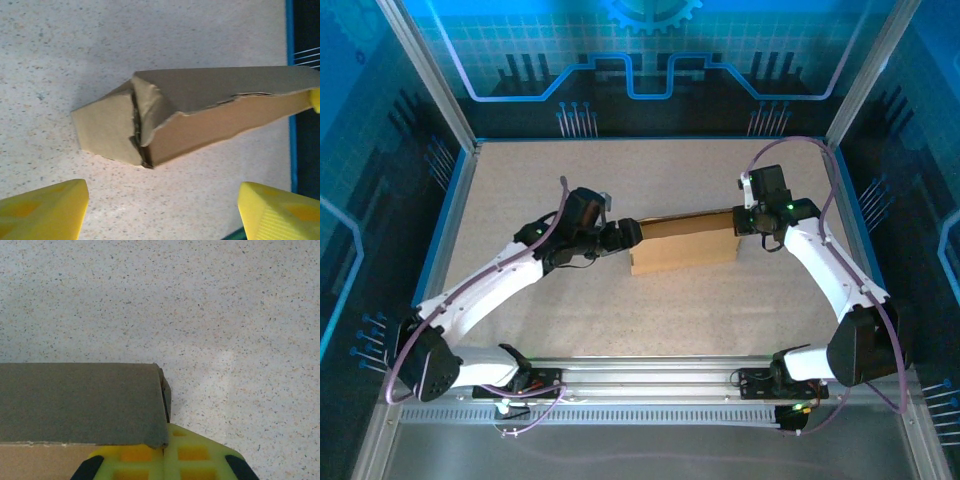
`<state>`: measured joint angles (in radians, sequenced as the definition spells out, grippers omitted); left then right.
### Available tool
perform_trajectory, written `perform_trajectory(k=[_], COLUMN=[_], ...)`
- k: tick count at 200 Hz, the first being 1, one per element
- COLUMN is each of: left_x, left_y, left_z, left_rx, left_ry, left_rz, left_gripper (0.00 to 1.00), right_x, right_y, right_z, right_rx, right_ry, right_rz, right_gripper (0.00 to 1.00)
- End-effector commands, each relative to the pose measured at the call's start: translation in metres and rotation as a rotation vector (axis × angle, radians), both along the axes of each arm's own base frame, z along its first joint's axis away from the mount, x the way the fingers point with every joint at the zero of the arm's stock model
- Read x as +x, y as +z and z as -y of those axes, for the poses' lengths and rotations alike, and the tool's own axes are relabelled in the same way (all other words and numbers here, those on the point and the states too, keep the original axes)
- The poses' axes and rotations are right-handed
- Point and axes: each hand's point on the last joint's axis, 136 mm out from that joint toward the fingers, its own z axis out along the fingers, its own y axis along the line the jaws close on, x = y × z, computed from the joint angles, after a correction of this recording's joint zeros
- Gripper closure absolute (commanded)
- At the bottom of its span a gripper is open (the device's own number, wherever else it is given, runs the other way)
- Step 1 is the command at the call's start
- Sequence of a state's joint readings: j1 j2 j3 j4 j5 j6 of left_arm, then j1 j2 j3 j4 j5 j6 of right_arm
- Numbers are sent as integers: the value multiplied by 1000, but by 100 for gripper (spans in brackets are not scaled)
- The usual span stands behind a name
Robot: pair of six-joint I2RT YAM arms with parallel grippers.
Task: Fold the paper box
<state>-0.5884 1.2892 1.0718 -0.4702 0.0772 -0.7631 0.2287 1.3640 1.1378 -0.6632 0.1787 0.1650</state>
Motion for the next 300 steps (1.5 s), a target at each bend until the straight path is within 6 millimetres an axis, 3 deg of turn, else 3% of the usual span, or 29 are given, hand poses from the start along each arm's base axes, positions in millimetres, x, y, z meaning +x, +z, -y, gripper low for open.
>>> perform_trajectory(k=[1, 44, 73, 108, 141, 183, 214, 265, 300], left_x=[-2, 36, 55, 62, 61, 49, 40, 23, 16], left_y=[9, 7, 17, 3, -15, -26, -35, -66, -86], left_z=[6, -25, -15, -5, 0, 5, 3, 6, -1], left_rx=[-79, -138, -176, -171, -172, -181, -174, -156, -137], left_ry=[4, 261, 251, 240, 235, 226, 250, 285, 333], left_rz=[-2, -31, -37, -114, -169, -206, -206, -260, -283], left_gripper=[22, 35, 38, 42, 62, 70, 71, 71, 74], right_x=[-42, -43, -44, -44, -44, -46, -50, -55, -54], right_y=[-48, -48, -45, -45, -45, -47, -51, -58, -63], right_z=[-2, -4, -4, -3, -3, -4, -4, -1, -2], right_rx=[-8, 3, 3, -1, 2, 13, 19, 17, 28], right_ry=[19, 23, 23, 21, 22, 15, 6, -7, -12], right_rz=[-232, -230, -226, -224, -224, -225, -230, -227, -225], right_gripper=[100, 100, 100, 100, 100, 100, 100, 100, 100])
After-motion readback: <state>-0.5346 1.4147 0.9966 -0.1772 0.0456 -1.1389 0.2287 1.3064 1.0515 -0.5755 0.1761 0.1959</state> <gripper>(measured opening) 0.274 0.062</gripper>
